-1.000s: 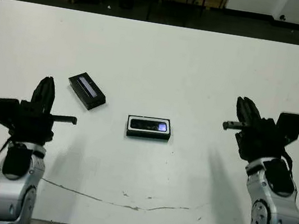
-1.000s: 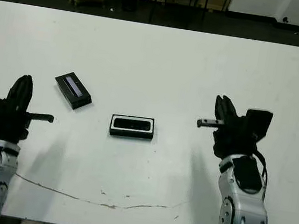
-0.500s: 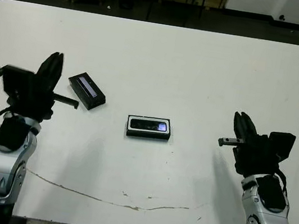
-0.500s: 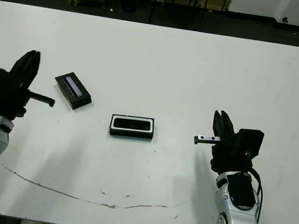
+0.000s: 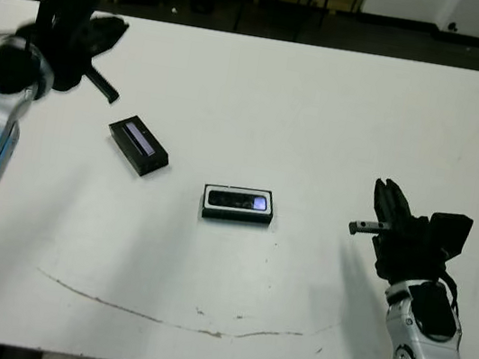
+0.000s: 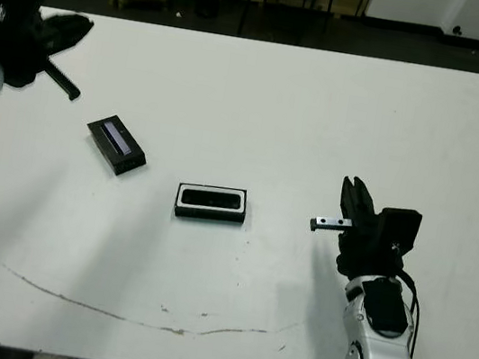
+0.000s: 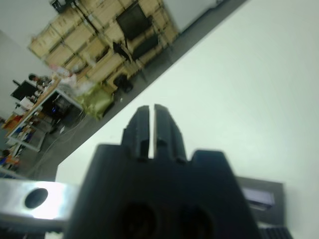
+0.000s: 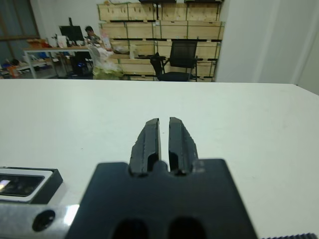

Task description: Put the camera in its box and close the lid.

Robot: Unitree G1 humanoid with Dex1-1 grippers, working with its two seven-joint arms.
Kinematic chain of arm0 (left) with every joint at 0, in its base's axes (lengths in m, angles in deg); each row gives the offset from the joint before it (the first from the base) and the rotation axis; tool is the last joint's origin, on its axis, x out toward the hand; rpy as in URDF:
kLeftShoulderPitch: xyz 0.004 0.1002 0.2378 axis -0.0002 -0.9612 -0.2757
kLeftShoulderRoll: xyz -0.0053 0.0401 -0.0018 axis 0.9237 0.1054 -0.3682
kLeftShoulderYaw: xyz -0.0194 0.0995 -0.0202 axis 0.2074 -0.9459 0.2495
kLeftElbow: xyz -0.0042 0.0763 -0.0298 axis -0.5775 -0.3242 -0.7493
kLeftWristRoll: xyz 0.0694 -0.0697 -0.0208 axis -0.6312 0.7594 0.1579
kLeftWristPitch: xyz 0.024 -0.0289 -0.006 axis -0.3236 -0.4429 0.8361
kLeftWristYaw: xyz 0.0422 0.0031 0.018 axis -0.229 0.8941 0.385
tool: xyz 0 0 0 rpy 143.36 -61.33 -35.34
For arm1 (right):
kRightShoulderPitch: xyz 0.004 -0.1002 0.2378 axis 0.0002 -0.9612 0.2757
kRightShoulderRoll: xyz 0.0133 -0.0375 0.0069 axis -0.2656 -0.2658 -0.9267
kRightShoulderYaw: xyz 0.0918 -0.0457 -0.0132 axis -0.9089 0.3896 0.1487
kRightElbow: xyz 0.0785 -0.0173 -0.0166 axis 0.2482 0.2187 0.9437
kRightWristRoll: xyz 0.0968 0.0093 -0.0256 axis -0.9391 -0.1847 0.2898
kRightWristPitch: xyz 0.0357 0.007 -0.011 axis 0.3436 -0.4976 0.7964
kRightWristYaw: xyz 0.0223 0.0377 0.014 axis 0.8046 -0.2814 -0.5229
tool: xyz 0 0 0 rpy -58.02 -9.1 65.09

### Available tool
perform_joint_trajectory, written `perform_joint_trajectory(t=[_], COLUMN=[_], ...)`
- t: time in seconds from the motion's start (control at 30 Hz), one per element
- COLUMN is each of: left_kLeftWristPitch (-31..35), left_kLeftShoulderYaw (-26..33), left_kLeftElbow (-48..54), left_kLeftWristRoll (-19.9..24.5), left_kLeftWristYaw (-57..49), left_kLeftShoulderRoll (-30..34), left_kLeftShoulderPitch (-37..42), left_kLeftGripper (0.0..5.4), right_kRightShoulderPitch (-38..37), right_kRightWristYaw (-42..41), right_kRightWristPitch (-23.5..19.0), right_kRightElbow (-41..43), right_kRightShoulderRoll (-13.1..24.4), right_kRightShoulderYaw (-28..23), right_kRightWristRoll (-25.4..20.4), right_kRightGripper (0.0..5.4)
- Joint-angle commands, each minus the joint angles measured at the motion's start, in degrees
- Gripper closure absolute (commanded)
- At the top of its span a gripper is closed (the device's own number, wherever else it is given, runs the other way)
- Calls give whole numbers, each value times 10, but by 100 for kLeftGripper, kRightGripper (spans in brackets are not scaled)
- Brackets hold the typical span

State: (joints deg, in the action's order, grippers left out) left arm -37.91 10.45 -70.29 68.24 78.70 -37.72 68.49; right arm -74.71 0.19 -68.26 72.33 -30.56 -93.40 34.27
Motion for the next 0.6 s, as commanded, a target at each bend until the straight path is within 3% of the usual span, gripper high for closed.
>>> perform_joint_trajectory(t=[0.03, 0.33, 0.6], left_kLeftWristPitch=[-21, -121, -205], left_kLeftShoulderYaw=[-43, -147, -253], left_kLeftElbow=[-102, -383, -473], left_kLeftWristRoll=[-44, -157, -284], left_kLeftWristYaw=[23, 58, 35], left_kLeftShoulderRoll=[4, -40, -79], left_kLeftShoulderPitch=[50, 189, 220], left_kLeftGripper=[540, 540, 540], right_kRightShoulderPitch=[-1, 2, -2], right_kRightWristYaw=[-8, 5, 8], right_kRightWristPitch=[4, -13, -4], right_kRightElbow=[-12, 0, -4], right_kRightShoulderRoll=[8, 7, 8], right_kRightShoulderYaw=[-11, -13, -17], right_kRightWristRoll=[-17, -21, -23], right_kRightGripper=[538, 538, 538])
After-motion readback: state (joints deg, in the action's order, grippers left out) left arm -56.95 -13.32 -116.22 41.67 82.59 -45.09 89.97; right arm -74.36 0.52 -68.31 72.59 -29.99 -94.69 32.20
